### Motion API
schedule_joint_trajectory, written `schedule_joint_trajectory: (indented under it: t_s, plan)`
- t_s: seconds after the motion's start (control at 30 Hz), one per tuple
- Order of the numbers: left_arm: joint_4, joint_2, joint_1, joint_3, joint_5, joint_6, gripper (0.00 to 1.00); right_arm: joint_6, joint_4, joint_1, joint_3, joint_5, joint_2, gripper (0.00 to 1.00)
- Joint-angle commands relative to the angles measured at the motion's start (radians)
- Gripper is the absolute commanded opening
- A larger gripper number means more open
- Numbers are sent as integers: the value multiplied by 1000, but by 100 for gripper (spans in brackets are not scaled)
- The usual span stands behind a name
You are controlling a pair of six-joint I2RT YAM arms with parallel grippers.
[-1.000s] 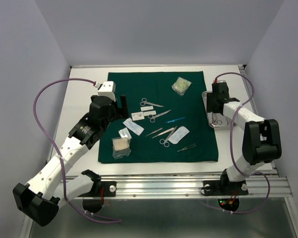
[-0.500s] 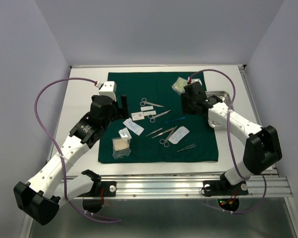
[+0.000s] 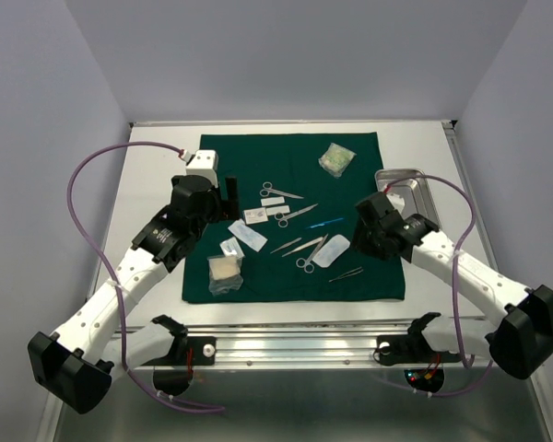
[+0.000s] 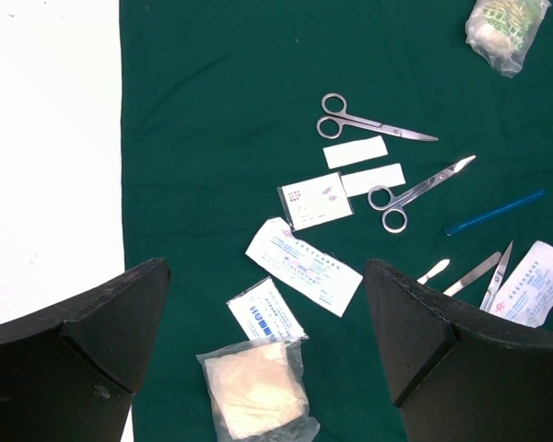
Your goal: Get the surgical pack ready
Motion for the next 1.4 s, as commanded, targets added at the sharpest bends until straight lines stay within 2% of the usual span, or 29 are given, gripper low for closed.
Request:
schedule_joint_trajectory:
  t_s: [0.0, 0.17, 0.4, 0.8, 0.97, 1.03, 1.13, 1.17, 1.33, 1.37]
  plan:
    - [33, 7, 5, 18, -1, 2, 99, 215, 8, 45, -74, -9, -62, 54]
    - [37, 0, 5, 16, 3, 2, 99, 295, 81, 103, -160, -32, -46, 50]
    - [36, -1, 5, 21, 4, 10, 99, 430, 117, 189, -163, -8, 72, 54]
    - [40, -3, 5, 21, 16, 19, 99, 486, 174, 189, -190, 35, 160, 55]
    - [50, 4, 5, 15, 26, 19, 99, 441, 181, 189, -168, 70, 224, 54]
    - [53, 8, 5, 16, 30, 19, 99, 427, 179, 189, -151, 83, 249, 50]
    - [51, 5, 5, 18, 30, 19, 99, 426, 179, 189, -141, 90, 269, 38]
    - [51, 4, 7, 19, 29, 19, 99, 427, 177, 189, -141, 98, 261, 32]
    - [53, -6, 5, 4, 24, 17, 99, 427, 162, 189, -144, 123, 218, 19]
    - [53, -7, 5, 1, 25, 14, 99, 426, 155, 189, -144, 129, 212, 14]
